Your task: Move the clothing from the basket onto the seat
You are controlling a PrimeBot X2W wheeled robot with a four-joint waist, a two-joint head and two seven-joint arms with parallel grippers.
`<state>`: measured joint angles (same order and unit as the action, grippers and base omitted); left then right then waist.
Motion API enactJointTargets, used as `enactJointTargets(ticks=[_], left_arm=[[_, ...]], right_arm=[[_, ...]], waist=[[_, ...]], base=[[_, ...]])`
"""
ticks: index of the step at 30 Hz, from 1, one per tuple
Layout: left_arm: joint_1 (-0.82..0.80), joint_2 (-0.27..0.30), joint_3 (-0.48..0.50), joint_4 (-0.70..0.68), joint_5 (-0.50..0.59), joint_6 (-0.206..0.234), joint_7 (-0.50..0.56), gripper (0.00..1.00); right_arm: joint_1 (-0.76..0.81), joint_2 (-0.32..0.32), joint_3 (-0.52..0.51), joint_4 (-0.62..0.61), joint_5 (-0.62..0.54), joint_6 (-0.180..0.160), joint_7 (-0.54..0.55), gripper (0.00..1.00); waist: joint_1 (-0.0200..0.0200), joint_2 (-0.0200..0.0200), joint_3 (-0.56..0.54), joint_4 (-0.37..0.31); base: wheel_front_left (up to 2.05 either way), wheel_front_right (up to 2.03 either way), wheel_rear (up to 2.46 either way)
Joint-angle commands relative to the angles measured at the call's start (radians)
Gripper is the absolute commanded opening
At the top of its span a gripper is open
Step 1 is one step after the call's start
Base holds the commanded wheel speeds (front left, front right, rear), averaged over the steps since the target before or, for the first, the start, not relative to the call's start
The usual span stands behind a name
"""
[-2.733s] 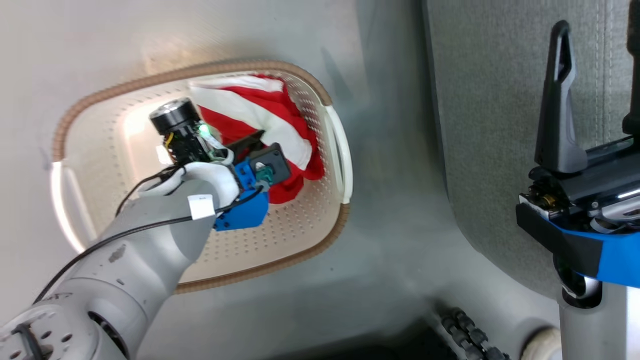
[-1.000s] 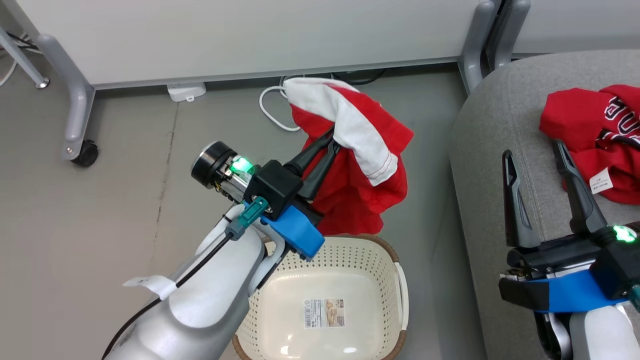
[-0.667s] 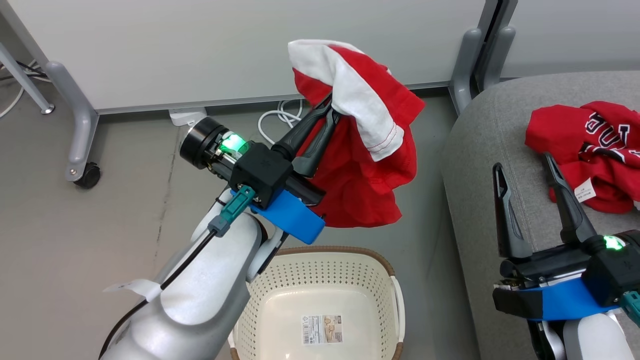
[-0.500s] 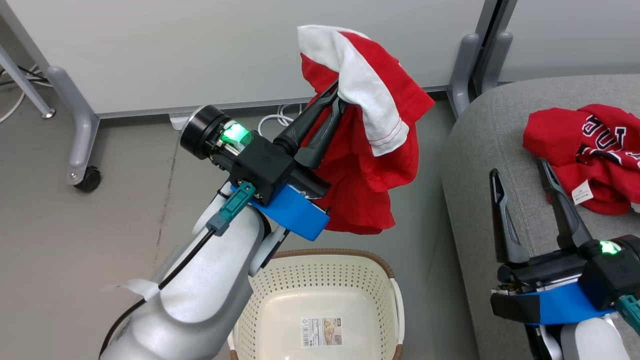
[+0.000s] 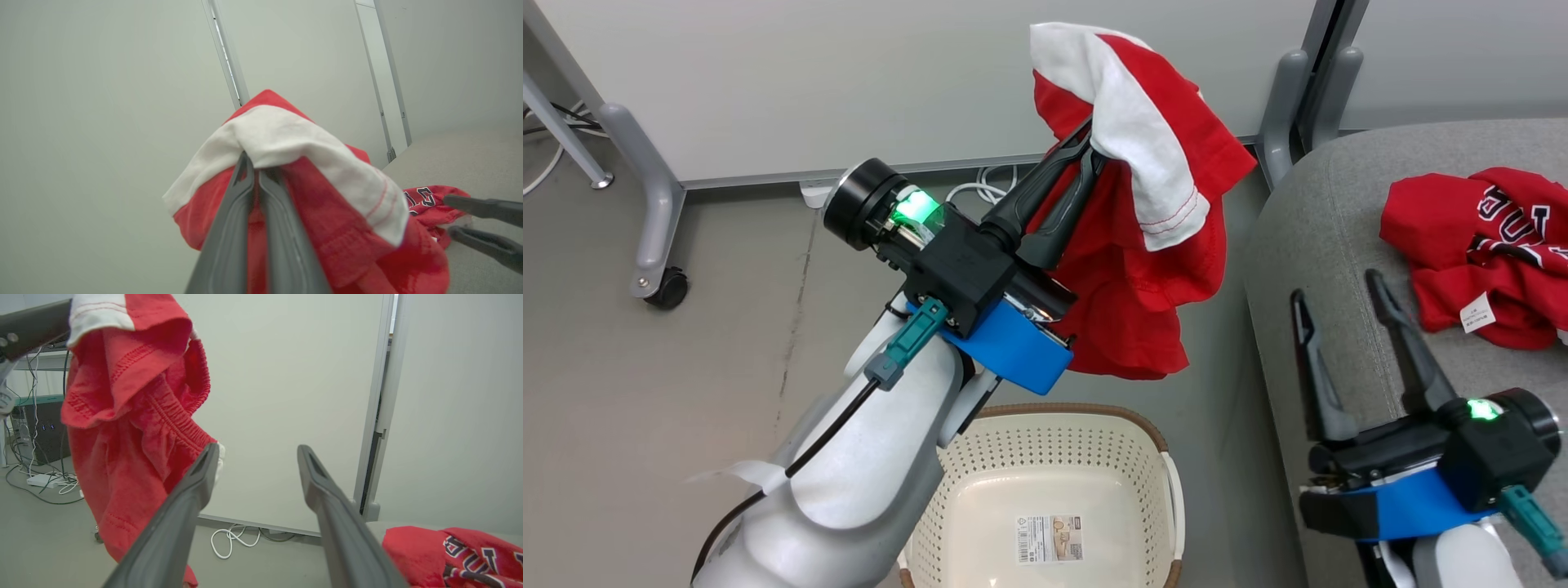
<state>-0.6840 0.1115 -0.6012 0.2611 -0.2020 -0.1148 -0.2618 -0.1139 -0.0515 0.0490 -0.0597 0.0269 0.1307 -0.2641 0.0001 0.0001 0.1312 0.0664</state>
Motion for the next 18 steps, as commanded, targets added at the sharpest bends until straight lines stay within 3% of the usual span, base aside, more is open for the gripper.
enactJointTargets(ticks=[1,18], left_arm=[[-0.017,-0.004,0.0,-0.005,0.007,-0.004,-0.005,0.0],[-0.034,-0.036,-0.049,-0.037,0.018,-0.012,-0.005,0.0]], right_arm=[[0.007,-0.002,0.015,0.008,0.0,0.0,0.0,1.0],[-0.109,-0.028,0.225,0.179,0.024,0.0,0.0,1.0]], waist=[[-0.0001,-0.0001,0.002,0.002],[-0.0001,-0.0001,0.017,0.051]], base=[[0.0,0.0,0.0],[0.0,0.0,0.0]])
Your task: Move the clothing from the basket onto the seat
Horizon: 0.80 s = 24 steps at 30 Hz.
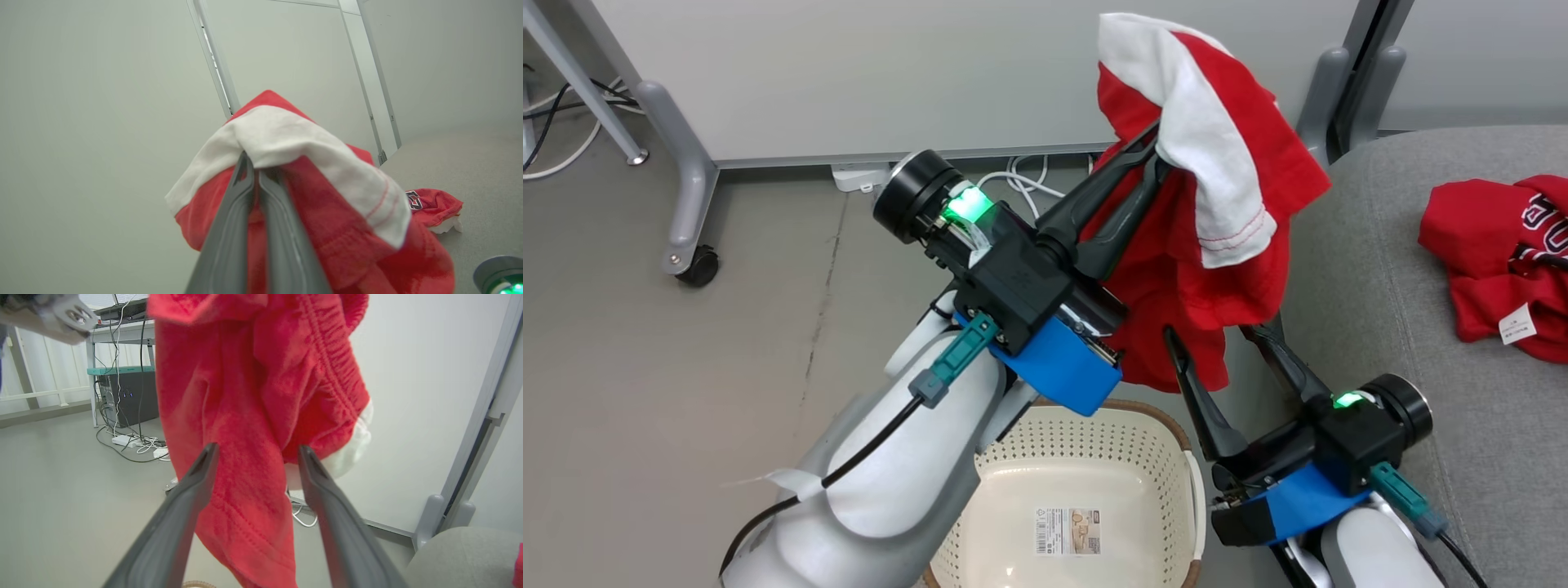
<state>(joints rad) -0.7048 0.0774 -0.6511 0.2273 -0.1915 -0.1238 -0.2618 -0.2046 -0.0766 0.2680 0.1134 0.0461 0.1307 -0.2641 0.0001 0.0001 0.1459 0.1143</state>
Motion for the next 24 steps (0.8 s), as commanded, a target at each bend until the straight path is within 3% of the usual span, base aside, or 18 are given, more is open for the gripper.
enactJointTargets(ticks=[1,13,14,15,16,17,24], left_arm=[[-0.013,-0.002,0.001,-0.003,0.007,-0.003,-0.005,0.0],[0.0,-0.014,-0.042,-0.014,0.0,-0.007,-0.005,0.0],[-0.001,-0.015,-0.044,-0.014,0.0,-0.007,-0.005,0.0],[-0.001,-0.015,-0.045,-0.014,0.0,-0.007,-0.005,0.0],[-0.001,-0.015,-0.045,-0.014,0.0,-0.007,-0.005,0.0],[-0.001,-0.015,-0.046,-0.014,0.0,-0.007,-0.005,0.0],[0.006,-0.017,-0.037,-0.008,0.001,-0.008,-0.005,0.0]], right_arm=[[-0.018,-0.003,0.006,0.006,0.005,0.0,0.0,1.0],[-0.146,0.022,0.093,0.095,0.073,0.0,0.0,1.0],[-0.148,0.024,0.091,0.1,0.084,0.0,0.0,0.95],[-0.15,0.024,0.084,0.102,0.096,0.0,0.0,0.27],[-0.15,0.024,0.084,0.102,0.096,0.0,0.0,0.27],[-0.151,0.024,0.08,0.105,0.099,0.0,0.0,0.0],[-0.137,0.026,0.083,0.101,0.115,0.0,0.0,0.0]], waist=[[-0.0001,-0.0001,0.002,0.003],[-0.0001,-0.0001,0.023,0.038],[-0.0001,-0.0001,0.023,0.039],[-0.0001,-0.0001,0.024,0.041],[-0.0001,-0.0001,0.024,0.041],[-0.0001,-0.0001,0.024,0.042],[-0.0001,-0.0001,0.022,0.039]], base=[[0.0,0.0,0.0],[0.0,0.0,0.0],[0.0,0.0,0.0],[0.0,0.0,0.0],[0.0,0.0,0.0],[0.0,0.0,0.0],[0.0,0.0,0.0]])
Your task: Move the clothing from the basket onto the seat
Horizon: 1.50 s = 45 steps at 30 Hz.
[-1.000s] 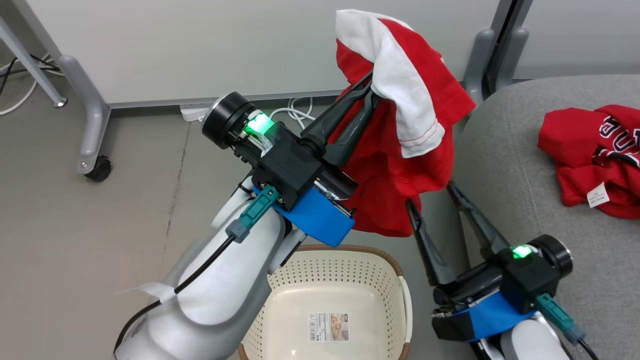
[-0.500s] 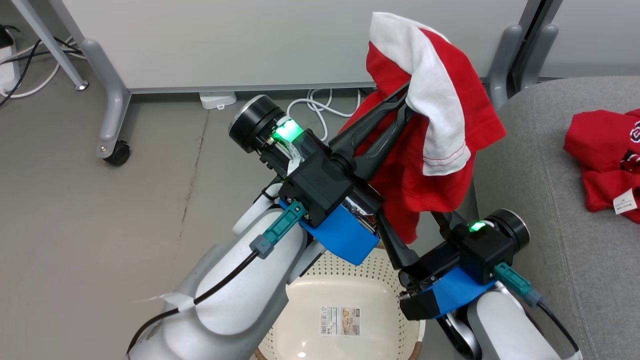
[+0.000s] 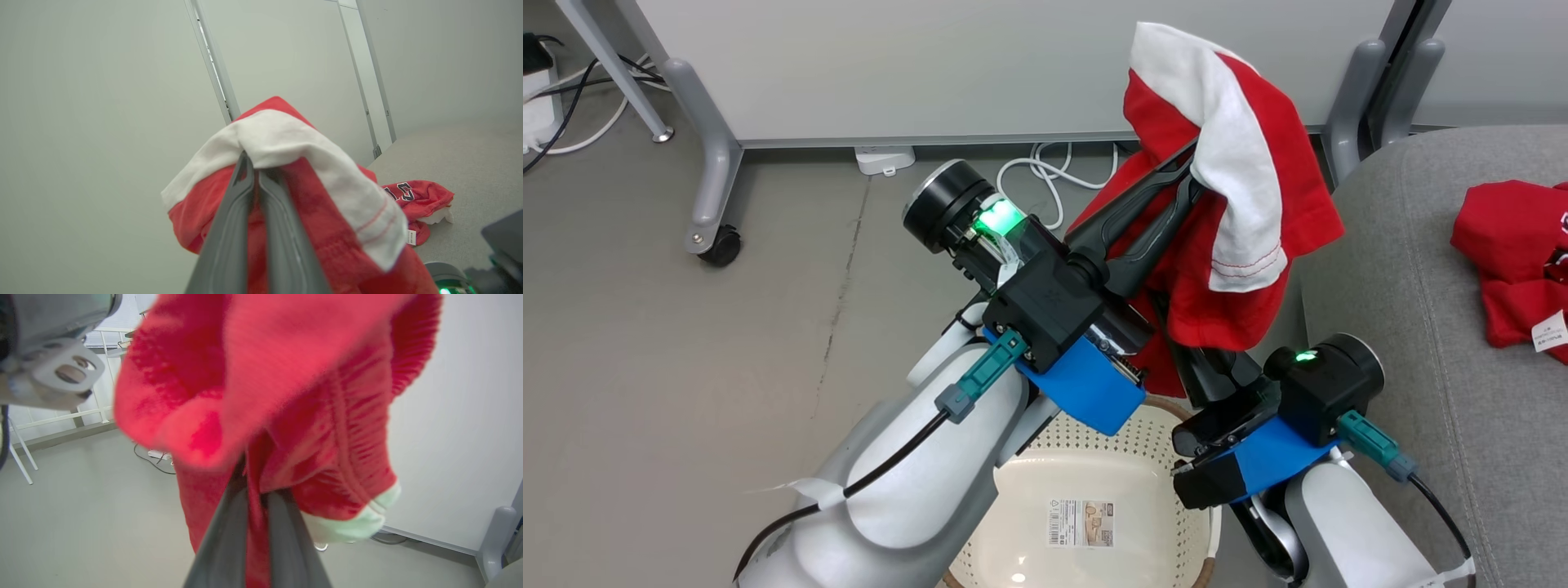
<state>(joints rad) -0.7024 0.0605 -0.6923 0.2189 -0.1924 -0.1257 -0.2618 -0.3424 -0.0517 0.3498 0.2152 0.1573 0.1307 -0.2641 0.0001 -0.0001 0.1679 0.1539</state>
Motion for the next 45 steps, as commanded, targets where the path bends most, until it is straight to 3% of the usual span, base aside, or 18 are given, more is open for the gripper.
enactJointTargets(ticks=[1,21,23,36,45], left_arm=[[0.005,0.0,0.005,0.002,0.003,-0.006,-0.005,0.0],[0.017,-0.003,0.008,0.018,0.003,-0.005,-0.005,0.0],[0.017,-0.003,0.008,0.024,0.009,-0.005,-0.005,1.0],[0.015,-0.003,0.011,0.038,0.014,-0.005,-0.005,1.0],[0.008,0.007,0.011,0.041,0.026,-0.004,-0.005,1.0]], right_arm=[[0.003,0.001,0.001,-0.001,0.004,0.0,0.0,0.0],[0.02,0.002,-0.007,-0.004,0.01,0.0,0.0,0.0],[0.021,0.002,-0.008,-0.006,0.01,0.0,0.0,0.0],[0.017,0.002,-0.019,-0.014,0.004,0.0,0.0,0.0],[0.018,0.001,-0.044,-0.025,0.001,0.0,0.0,0.0]], waist=[[-0.0001,0.0001,-0.001,-0.002],[-0.0001,0.0001,-0.012,-0.01],[-0.0001,0.0001,-0.014,-0.01],[-0.0001,0.0001,-0.003,-0.015],[-0.0001,0.0001,0.026,-0.068]], base=[[0.0,0.0,0.0],[0.0,0.0,0.0],[0.0,0.0,0.0],[0.0,0.0,0.0],[0.0,0.0,0.0]])
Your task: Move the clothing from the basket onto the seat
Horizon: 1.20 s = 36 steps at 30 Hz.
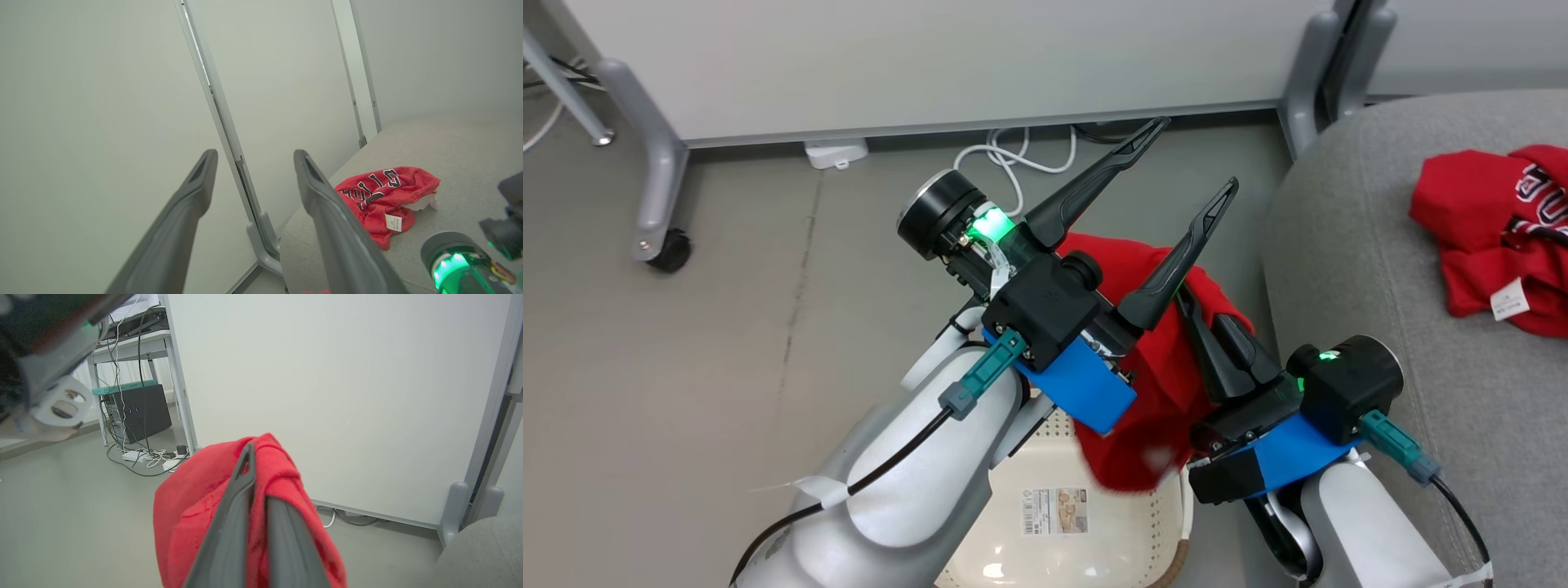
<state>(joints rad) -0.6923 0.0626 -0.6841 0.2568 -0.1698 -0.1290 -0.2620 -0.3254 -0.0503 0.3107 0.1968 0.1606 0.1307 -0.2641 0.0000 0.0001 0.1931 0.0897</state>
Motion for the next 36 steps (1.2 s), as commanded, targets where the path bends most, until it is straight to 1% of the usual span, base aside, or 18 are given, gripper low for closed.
enactJointTargets(ticks=[1,10,24,25,31,36], left_arm=[[-0.004,0.007,0.001,0.005,0.003,-0.001,-0.004,1.0],[-0.019,0.016,-0.032,0.022,0.009,-0.002,-0.004,1.0],[-0.052,0.035,-0.118,0.056,-0.005,-0.002,-0.004,1.0],[-0.052,0.035,-0.118,0.056,-0.005,-0.002,-0.004,1.0],[-0.046,0.052,-0.145,0.071,-0.013,-0.002,-0.004,1.0],[-0.035,0.06,-0.157,0.079,-0.017,-0.002,-0.004,1.0]], right_arm=[[0.001,-0.001,-0.009,-0.008,-0.004,0.0,0.0,0.0],[0.014,0.0,-0.067,-0.046,-0.018,0.0,0.0,0.0],[0.06,-0.001,-0.192,-0.117,-0.028,0.0,-0.001,0.0],[0.06,-0.001,-0.192,-0.117,-0.028,0.0,-0.001,0.0],[0.086,0.0,-0.252,-0.146,-0.025,0.0,0.0,0.0],[0.099,0.0,-0.288,-0.161,-0.027,0.0,0.0,0.0]], waist=[[0.0,-0.0001,0.006,-0.014],[0.0,-0.0001,0.069,-0.111],[0.0,-0.0001,0.138,-0.257],[0.0,-0.0001,0.138,-0.257],[0.0,-0.0001,0.155,-0.31],[0.0,-0.0001,0.16,-0.333]], base=[[0.0,0.0,0.0],[0.0,0.0,0.0],[0.0,0.0,0.0],[0.0,0.0,0.0],[0.0,0.0,0.0],[0.0,0.0,0.0]])
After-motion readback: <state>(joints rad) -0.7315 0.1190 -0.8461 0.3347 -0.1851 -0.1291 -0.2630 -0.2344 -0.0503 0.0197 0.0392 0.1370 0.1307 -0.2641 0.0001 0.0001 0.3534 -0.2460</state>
